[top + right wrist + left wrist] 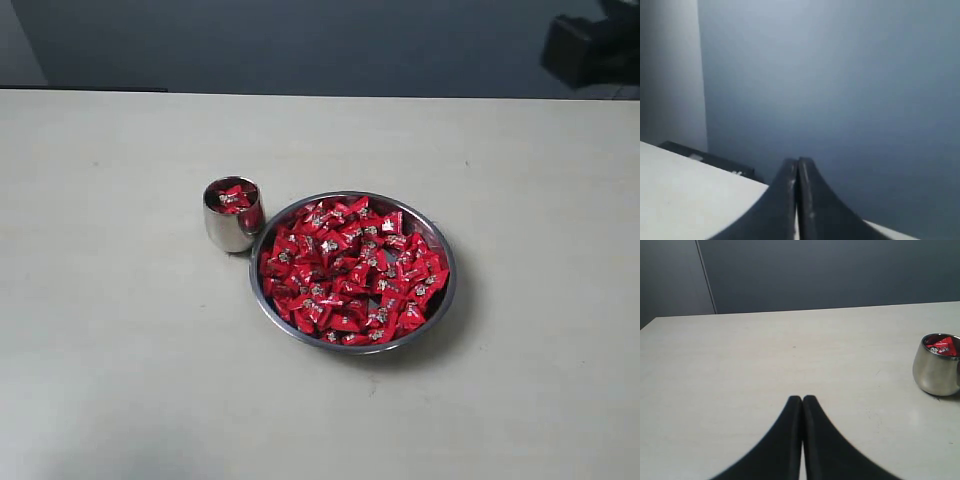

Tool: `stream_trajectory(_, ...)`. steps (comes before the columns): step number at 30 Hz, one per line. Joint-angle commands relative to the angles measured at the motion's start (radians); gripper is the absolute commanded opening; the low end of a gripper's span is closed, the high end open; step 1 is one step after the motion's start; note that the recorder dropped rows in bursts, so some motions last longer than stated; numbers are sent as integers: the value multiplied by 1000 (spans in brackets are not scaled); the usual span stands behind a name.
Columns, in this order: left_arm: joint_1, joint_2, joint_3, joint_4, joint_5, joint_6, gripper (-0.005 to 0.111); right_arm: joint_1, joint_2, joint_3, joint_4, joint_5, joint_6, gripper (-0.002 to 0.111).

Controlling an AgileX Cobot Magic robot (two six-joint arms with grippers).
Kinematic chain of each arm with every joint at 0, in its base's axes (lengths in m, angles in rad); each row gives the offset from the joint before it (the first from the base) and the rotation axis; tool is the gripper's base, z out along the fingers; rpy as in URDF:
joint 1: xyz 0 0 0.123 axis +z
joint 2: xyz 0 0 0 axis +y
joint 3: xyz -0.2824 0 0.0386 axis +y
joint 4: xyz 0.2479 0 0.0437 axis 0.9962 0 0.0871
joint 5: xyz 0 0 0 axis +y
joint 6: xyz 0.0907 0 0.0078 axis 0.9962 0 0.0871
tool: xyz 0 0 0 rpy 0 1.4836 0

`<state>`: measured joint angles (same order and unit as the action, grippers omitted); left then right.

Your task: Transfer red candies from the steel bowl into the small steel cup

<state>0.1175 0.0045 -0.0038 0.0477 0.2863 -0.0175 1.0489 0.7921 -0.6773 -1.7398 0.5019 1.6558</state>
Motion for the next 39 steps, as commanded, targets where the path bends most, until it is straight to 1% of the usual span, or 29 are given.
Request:
stream_trajectory(1, 1, -4, 4, -3, -2, -2, 0, 1, -131, -5, -5, -88, -66, -1)
stream_trajectory(4, 1, -4, 4, -3, -2, -2, 0, 1, -221, 15, -5, -5, -64, -1)
stream_trajectory(8, 1, -4, 4, -3, -2, -2, 0, -1, -361, 87, -5, 40, -95, -1)
stream_trajectory(10, 1, -4, 4, -3, -2, -2, 0, -1, -423, 129, -5, 129, -116, -1)
stream_trajectory(12, 1, -4, 4, -3, -2, -2, 0, -1, -463, 163, -5, 176, -119, -1)
stream_trajectory(14, 1, -4, 4, -3, -2, -2, 0, -1, -470, 169, -5, 163, -117, -1)
stream_trajectory(16, 1, -4, 4, -3, -2, -2, 0, -1, -458, 169, -5, 123, -167, -1)
stream_trajectory(20, 1, -4, 4, -3, -2, -2, 0, -1, -411, 169, -5, 113, -235, -1)
stream_trajectory(24, 1, -4, 4, -3, -2, -2, 0, -1, -392, 169, -5, -66, -297, -1)
stream_trajectory(29, 1, -4, 4, -3, -2, -2, 0, -1, -368, 169, -5, -213, -303, -1)
stream_trajectory(31, 1, -4, 4, -3, -2, -2, 0, -1, -346, 169, -5, -214, -303, -1)
stream_trajectory(34, 1, -4, 4, -3, -2, -2, 0, -1, -301, 169, -5, -128, -293, -1)
stream_trajectory(39, 1, -4, 4, -3, -2, -2, 0, -1, -266, 169, -5, -157, -295, -1)
